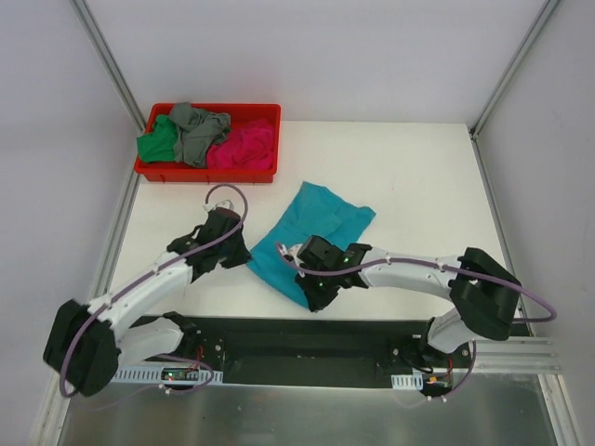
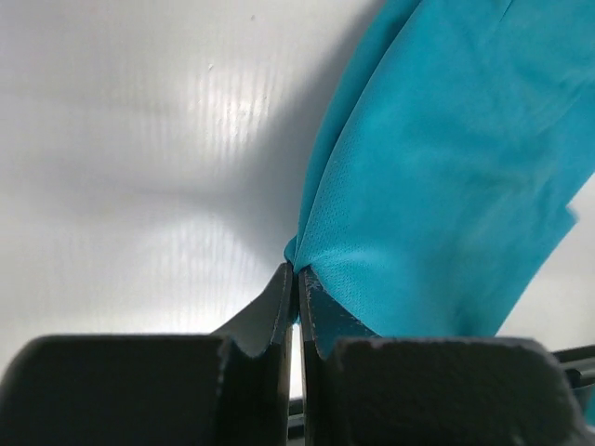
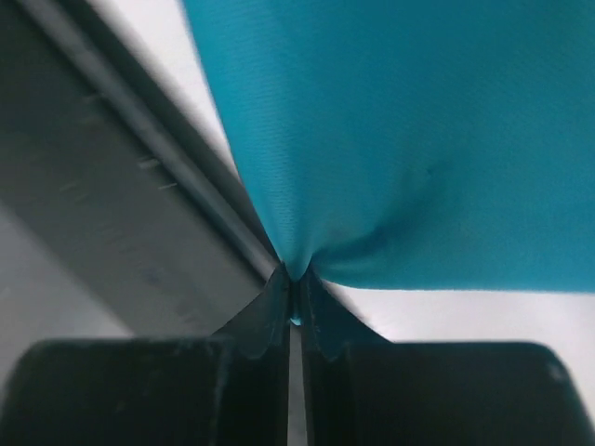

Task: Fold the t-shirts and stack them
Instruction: Grab one side of the 2/3 rectangular tshirt with both arms, then fold the long partially folded tshirt into a neat square

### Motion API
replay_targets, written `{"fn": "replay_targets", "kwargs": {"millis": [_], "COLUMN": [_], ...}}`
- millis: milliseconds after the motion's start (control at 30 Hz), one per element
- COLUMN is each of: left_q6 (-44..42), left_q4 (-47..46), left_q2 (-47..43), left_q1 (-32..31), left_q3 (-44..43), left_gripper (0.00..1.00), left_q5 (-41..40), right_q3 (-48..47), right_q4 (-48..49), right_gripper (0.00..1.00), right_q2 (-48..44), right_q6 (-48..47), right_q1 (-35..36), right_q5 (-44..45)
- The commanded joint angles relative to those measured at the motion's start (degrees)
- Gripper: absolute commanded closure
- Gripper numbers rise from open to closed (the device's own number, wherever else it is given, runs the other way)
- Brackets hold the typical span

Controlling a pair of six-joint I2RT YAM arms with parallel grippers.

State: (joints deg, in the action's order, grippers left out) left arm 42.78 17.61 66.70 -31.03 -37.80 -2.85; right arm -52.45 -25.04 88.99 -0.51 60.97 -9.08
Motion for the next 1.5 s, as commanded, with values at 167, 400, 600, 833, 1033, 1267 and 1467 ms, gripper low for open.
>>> {"fn": "replay_targets", "kwargs": {"millis": [167, 400, 600, 833, 1033, 1267, 1467], "left_q6": [4.32, 3.62, 3.10, 0.81, -0.07, -1.91, -4.64], "left_q4": [19.21, 24.93, 23.27, 12.03, 3.67, 0.24, 0.32], "left_q2": [-30.46, -39.19, -32.26, -20.31, -10.20, 5.35, 21.25], "left_q1": [0.44, 0.44, 0.44, 0.35, 0.35, 0.35, 0.00], "left_q3": [3.62, -2.27, -7.28, -11.41, -15.01, -21.78, -29.95], "left_gripper": [1.00, 1.00, 1.00, 1.00, 1.00, 1.00, 1.00], "left_q5": [-9.97, -13.05, -12.54, -6.64, -5.33, -3.47, -1.90], "right_q3": [-5.65, -6.97, -3.29, 3.04, 9.11, 13.94, 15.79], "right_q4": [8.84, 13.25, 13.08, 10.98, 10.54, 10.18, 11.32], "right_gripper": [0.99, 0.99, 0.99, 0.99, 0.99, 0.99, 0.98], "right_q2": [-6.37, -7.69, -11.90, -19.11, -24.65, -26.33, -22.11], "right_q6": [10.87, 13.08, 14.22, 15.02, 15.63, 15.19, 13.79], "right_q1": [8.99, 9.61, 7.07, -1.45, -11.03, -18.77, -24.40], "right_q5": [-29.39, -33.72, -28.54, -24.50, -24.05, -21.95, -13.43]}}
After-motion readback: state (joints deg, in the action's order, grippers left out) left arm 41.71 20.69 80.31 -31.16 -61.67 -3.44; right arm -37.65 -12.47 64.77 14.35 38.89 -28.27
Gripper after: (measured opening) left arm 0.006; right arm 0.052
